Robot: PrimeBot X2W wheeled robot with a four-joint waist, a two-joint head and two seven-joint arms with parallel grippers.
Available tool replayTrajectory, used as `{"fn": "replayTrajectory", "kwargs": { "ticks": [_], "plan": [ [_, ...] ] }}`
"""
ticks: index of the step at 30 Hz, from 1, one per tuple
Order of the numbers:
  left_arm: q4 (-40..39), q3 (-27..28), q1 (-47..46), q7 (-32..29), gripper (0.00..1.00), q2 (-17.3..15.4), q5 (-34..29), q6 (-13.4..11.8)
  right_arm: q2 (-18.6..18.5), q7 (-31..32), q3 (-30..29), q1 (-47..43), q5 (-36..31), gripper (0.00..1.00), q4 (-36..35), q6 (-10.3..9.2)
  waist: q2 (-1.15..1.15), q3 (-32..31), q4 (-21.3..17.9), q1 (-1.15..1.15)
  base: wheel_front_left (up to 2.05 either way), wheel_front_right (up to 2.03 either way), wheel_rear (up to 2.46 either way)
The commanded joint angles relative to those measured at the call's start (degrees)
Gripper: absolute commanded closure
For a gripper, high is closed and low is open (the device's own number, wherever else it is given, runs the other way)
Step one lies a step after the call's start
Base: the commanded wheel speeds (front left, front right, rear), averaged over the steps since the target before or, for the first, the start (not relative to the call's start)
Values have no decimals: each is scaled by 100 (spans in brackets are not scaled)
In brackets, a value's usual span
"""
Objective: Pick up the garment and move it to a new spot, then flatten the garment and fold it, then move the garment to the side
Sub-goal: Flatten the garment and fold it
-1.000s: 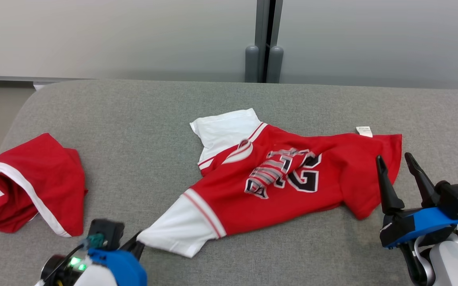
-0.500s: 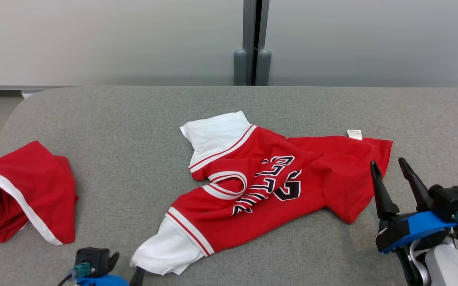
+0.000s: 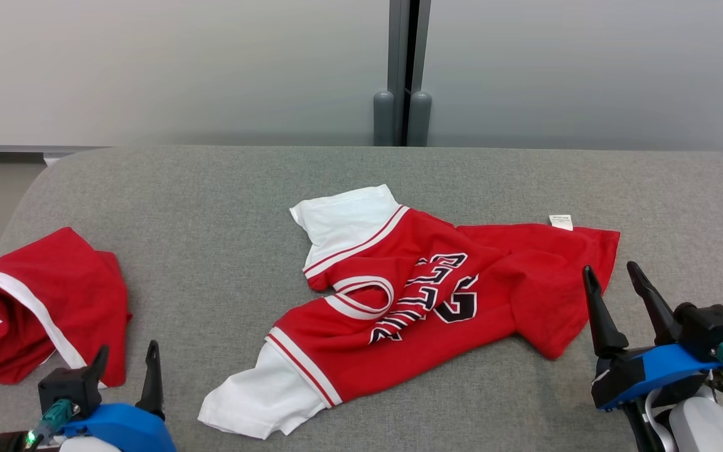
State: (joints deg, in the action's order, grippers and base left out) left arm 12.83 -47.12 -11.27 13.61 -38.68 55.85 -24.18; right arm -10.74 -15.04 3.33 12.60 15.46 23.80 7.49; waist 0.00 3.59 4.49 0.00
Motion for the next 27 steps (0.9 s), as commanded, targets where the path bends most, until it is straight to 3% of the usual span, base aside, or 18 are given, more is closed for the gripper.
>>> {"fn": "replayTrajectory", "kwargs": {
  "ticks": [1, 5, 8, 18, 21, 24, 27],
  "plan": [
    [-151, 158, -60, 93, 0, 67, -108, -81, -18, -20, -4, -84, 21, 0, -15, 1, 0, -7, -1, 0, 0, 0, 0],
    [-592, 648, -56, 162, 0, 321, -534, -192, -23, -20, 14, -122, 23, 0, -41, 1, 0, -24, -49, 0, 0, 0, 0],
    [-870, 1088, 128, 162, 0, 657, -1031, -141, -13, -20, 11, -160, 29, 0, -26, 1, 0, -30, -120, 0, 0, 0, 0],
    [-850, 2008, 533, 165, 0, 1464, -2051, 568, 19, -11, 93, -123, 107, 0, 163, 1, 0, -4, -309, 0, 0, 0, 0],
    [-757, 2148, 545, 166, 0, 1624, -2195, 798, 82, 420, 306, -12, 482, 0, 536, 1, 0, 29, -288, 0, 0, 0, 0],
    [-584, 2213, 477, 166, 0, 1820, -2370, 1051, 25, 1406, 751, 125, 1216, 0, 974, 1, 0, 69, -169, 0, 0, 0, 0],
    [-499, 2246, 440, 165, 0, 1911, -2438, 1162, -10, 1742, 857, 166, 1549, 0, 1114, 1, 0, 91, -94, 0, 0, 0, 0]
  ]
}}
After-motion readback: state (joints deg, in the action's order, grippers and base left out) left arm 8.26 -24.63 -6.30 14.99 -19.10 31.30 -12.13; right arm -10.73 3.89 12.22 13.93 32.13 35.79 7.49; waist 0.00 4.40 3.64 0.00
